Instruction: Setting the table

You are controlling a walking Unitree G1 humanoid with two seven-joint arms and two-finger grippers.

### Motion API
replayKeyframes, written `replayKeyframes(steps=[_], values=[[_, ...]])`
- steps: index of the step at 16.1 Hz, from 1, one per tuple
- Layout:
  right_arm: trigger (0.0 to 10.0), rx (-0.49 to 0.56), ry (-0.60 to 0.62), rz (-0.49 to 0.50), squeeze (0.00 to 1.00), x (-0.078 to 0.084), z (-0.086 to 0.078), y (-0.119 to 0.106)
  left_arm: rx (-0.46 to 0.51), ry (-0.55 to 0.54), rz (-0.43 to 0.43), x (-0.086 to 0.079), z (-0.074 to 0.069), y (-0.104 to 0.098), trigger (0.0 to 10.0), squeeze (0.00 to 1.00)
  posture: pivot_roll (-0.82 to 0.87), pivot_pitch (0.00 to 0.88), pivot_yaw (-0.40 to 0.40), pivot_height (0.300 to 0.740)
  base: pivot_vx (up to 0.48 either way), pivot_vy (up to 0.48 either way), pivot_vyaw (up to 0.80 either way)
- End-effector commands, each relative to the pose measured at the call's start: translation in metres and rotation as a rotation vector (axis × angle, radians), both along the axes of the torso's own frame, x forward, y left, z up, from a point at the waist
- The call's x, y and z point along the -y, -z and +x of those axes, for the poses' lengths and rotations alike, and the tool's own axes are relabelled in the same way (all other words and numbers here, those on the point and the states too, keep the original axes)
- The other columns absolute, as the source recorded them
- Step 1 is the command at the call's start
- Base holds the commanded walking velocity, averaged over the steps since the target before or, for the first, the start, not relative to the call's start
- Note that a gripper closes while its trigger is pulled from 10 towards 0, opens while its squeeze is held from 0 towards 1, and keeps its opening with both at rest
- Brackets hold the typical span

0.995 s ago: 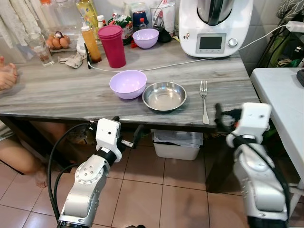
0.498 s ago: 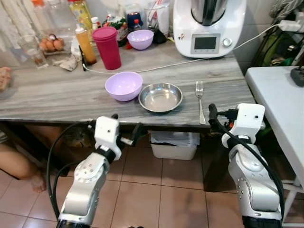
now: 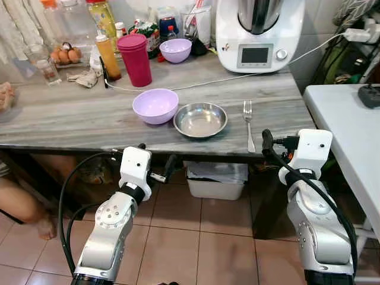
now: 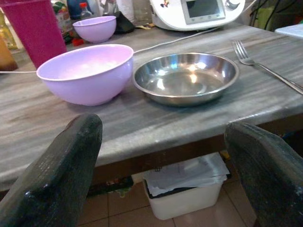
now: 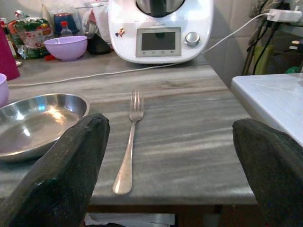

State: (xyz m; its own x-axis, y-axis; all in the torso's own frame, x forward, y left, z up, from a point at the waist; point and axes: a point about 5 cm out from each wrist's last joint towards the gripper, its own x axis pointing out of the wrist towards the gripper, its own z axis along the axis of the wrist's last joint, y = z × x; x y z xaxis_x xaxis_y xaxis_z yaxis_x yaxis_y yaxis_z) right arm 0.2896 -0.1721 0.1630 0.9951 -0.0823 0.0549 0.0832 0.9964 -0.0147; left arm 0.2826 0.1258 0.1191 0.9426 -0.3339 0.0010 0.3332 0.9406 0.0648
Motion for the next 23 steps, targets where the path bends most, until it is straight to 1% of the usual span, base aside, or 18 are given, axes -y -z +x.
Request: replayKeyframes(steps=[1, 13, 15, 16, 17, 19, 21, 23], values=[[10.0, -0.006, -0.016, 0.002, 0.00, -0.0026, 0.0001, 0.0015, -0.026, -0.011, 0.017, -0.0026, -0.0013, 0.0059, 10.0, 0.00, -0.22, 0.052, 0.105, 0.740, -0.315, 0.000, 0.00], [10.0, -0.012, -0.017, 0.006, 0.00, -0.0013, 0.0014, 0.0032, -0.038, -0.010, 0.026, -0.0017, -0.0001, 0.0074, 10.0, 0.00, -0.21, 0.053, 0.104, 0.740, -0.328, 0.000, 0.00], [10.0, -0.049, -0.013, -0.002, 0.00, -0.0014, 0.0028, 0.0077, -0.017, -0.002, 0.024, -0.0015, -0.0002, 0.0057, 10.0, 0.00, -0.21, 0.052, 0.102, 0.740, -0.165, 0.000, 0.00], [10.0, -0.040, -0.015, -0.002, 0.00, -0.0013, 0.0032, 0.0068, -0.007, 0.004, 0.022, -0.0019, -0.0003, 0.0044, 10.0, 0.00, -0.21, 0.051, 0.104, 0.740, 0.000, 0.000, 0.00], [10.0, -0.029, -0.019, 0.006, 0.00, -0.0011, 0.0032, 0.0049, 0.003, 0.039, -0.011, -0.0022, -0.0016, 0.0016, 10.0, 0.00, -0.21, 0.051, 0.104, 0.740, 0.000, 0.000, 0.00], [10.0, -0.024, -0.050, -0.033, 0.00, -0.0071, 0.0026, 0.0041, 0.015, 0.041, -0.012, -0.0032, -0.0020, -0.0007, 10.0, 0.00, -0.22, 0.051, 0.103, 0.740, 0.000, 0.000, 0.00], [10.0, -0.025, -0.030, -0.094, 0.00, -0.0074, 0.0036, 0.0054, 0.013, 0.048, -0.018, -0.0026, -0.0026, -0.0009, 10.0, 0.00, -0.22, 0.052, 0.103, 0.740, 0.000, 0.000, 0.00], [10.0, -0.022, -0.008, -0.109, 0.00, -0.0057, 0.0041, 0.0060, 0.009, 0.047, -0.018, -0.0029, -0.0029, -0.0002, 10.0, 0.00, -0.22, 0.051, 0.105, 0.740, 0.000, -0.126, 0.00]])
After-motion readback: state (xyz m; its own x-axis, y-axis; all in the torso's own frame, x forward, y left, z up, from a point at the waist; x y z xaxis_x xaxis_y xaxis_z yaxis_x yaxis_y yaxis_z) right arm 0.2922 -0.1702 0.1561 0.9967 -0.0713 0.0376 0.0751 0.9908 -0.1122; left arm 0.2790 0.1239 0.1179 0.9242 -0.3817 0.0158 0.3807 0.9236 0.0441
